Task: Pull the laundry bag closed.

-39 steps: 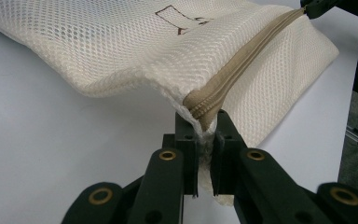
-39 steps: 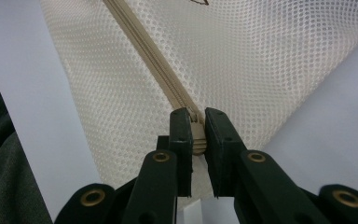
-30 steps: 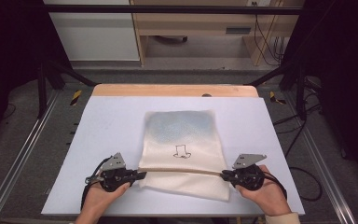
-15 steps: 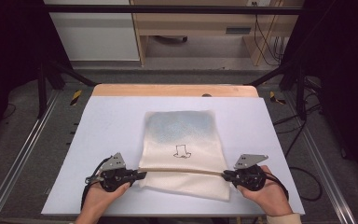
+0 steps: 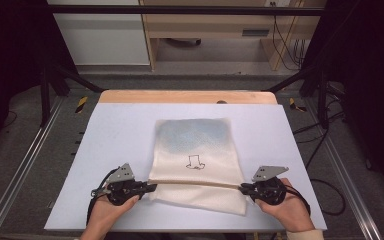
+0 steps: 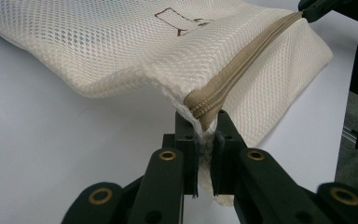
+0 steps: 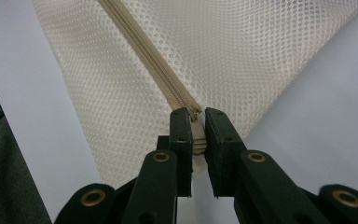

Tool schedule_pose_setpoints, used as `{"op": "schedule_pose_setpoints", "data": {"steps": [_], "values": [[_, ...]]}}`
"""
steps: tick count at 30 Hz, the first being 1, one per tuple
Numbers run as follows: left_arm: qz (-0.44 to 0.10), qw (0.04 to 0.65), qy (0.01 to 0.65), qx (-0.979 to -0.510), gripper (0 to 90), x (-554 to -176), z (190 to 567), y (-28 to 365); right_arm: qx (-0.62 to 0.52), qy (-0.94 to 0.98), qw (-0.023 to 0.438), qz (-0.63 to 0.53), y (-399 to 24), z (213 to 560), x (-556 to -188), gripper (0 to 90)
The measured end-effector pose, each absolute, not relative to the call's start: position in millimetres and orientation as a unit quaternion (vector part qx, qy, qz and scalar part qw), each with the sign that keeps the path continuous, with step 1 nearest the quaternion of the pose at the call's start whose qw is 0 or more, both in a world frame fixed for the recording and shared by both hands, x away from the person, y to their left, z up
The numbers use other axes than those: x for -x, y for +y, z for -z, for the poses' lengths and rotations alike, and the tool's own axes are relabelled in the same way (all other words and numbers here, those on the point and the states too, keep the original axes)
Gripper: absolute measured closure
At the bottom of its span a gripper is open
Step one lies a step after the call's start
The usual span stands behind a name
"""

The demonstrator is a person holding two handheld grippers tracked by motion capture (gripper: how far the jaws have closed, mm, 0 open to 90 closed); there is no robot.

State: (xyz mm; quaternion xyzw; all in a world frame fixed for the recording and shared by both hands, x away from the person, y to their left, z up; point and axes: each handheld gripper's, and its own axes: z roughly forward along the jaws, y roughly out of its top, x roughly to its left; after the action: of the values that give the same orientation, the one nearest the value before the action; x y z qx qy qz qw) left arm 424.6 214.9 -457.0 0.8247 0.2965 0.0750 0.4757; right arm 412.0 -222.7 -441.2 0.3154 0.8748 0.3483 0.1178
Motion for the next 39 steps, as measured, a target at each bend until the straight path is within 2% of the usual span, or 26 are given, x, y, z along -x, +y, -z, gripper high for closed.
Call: {"op": "schedule_pose_setpoints", "data": {"steps": [20, 22, 24, 25, 29, 30, 31, 32, 33, 34, 35, 36, 39], "values": [[-0.073, 0.459, 0.295, -0.835, 80.9, -418.0, 458.5, 211.3, -0.317, 0.877, 0.120, -0.340, -222.6, 444.1, -411.2, 81.8], [-0.099, 0.447, 0.306, -0.835, 69.7, -415.7, 457.7, 215.0, -0.318, 0.876, 0.118, -0.343, -222.8, 444.8, -411.2, 79.9], [-0.120, 0.439, 0.314, -0.833, 51.6, -411.8, 454.7, 220.6, -0.322, 0.871, 0.123, -0.349, -223.8, 444.4, -411.6, 72.1], [-0.120, 0.445, 0.315, -0.830, 45.3, -409.0, 452.4, 224.7, -0.324, 0.869, 0.127, -0.352, -224.3, 443.9, -411.7, 67.9], [-0.143, 0.463, 0.321, -0.813, 32.9, -402.7, 443.7, 240.4, -0.335, 0.856, 0.138, -0.369, -223.7, 441.1, -412.4, 49.4], [-0.150, 0.471, 0.326, -0.806, 26.6, -403.8, 442.0, 243.4, -0.340, 0.848, 0.152, -0.377, -221.1, 439.7, -413.9, 39.6], [-0.158, 0.476, 0.333, -0.798, 26.6, -405.2, 441.1, 245.7, -0.340, 0.848, 0.152, -0.377, -221.1, 439.7, -413.9, 39.6], [-0.165, 0.480, 0.343, -0.790, 18.4, -407.0, 441.0, 247.7, -0.350, 0.834, 0.170, -0.391, -217.4, 435.9, -415.6, 29.4], [-0.170, 0.479, 0.348, -0.787, 15.5, -408.2, 441.3, 248.6, -0.352, 0.829, 0.178, -0.396, -215.8, 434.6, -416.0, 24.8], [-0.176, 0.477, 0.354, -0.785, 15.5, -409.7, 441.7, 249.2, -0.352, 0.829, 0.178, -0.396, -215.8, 434.6, -416.0, 24.8], [-0.184, 0.476, 0.364, -0.779, 9.5, -412.6, 442.3, 249.4, -0.355, 0.819, 0.200, -0.403, -210.1, 430.5, -417.4, 17.1], [-0.184, 0.476, 0.364, -0.779, 8.3, -412.6, 442.3, 249.4, -0.355, 0.819, 0.200, -0.403, -210.1, 430.5, -417.4, 17.1], [-0.206, 0.482, 0.365, -0.770, 5.2, -415.0, 441.7, 247.0, -0.356, 0.796, 0.232, -0.431, -203.4, 423.5, -420.1, 8.3]]}}
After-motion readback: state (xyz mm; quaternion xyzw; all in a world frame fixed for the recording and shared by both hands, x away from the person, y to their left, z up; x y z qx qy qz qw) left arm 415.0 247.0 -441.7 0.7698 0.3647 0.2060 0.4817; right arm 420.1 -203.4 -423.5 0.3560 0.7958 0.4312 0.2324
